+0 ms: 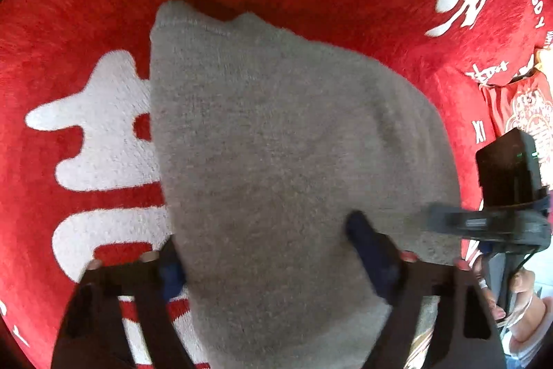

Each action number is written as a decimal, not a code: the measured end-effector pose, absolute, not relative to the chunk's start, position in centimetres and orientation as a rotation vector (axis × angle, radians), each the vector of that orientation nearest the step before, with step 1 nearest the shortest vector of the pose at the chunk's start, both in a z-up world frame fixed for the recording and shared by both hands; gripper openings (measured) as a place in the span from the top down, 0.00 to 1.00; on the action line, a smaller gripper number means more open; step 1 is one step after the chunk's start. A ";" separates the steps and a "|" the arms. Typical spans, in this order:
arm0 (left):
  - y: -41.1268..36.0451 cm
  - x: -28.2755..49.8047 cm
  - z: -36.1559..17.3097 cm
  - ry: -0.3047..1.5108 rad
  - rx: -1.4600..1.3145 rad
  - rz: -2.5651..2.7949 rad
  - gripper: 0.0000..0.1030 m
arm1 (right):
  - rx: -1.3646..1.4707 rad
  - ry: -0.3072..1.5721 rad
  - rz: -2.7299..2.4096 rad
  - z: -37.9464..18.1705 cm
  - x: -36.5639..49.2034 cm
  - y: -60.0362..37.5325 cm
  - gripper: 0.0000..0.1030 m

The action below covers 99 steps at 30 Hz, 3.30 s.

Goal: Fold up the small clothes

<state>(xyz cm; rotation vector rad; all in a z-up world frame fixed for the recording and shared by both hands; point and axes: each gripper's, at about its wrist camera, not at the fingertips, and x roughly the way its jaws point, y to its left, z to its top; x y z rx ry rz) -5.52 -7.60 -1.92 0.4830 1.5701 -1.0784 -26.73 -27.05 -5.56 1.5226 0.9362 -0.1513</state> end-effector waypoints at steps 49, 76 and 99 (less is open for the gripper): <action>17.6 8.2 0.5 1.399 0.446 -0.730 0.43 | 0.943 1.263 -0.360 0.3 -12.2 -8.4 0.76; 19.4 4.0 2.6 1.480 0.568 -0.712 0.39 | 1.002 1.297 -0.392 3.4 -17.0 -2.7 0.81; 19.0 2.9 3.4 1.477 0.587 -0.738 0.39 | 1.221 1.353 -0.526 -0.6 -22.3 -3.7 0.78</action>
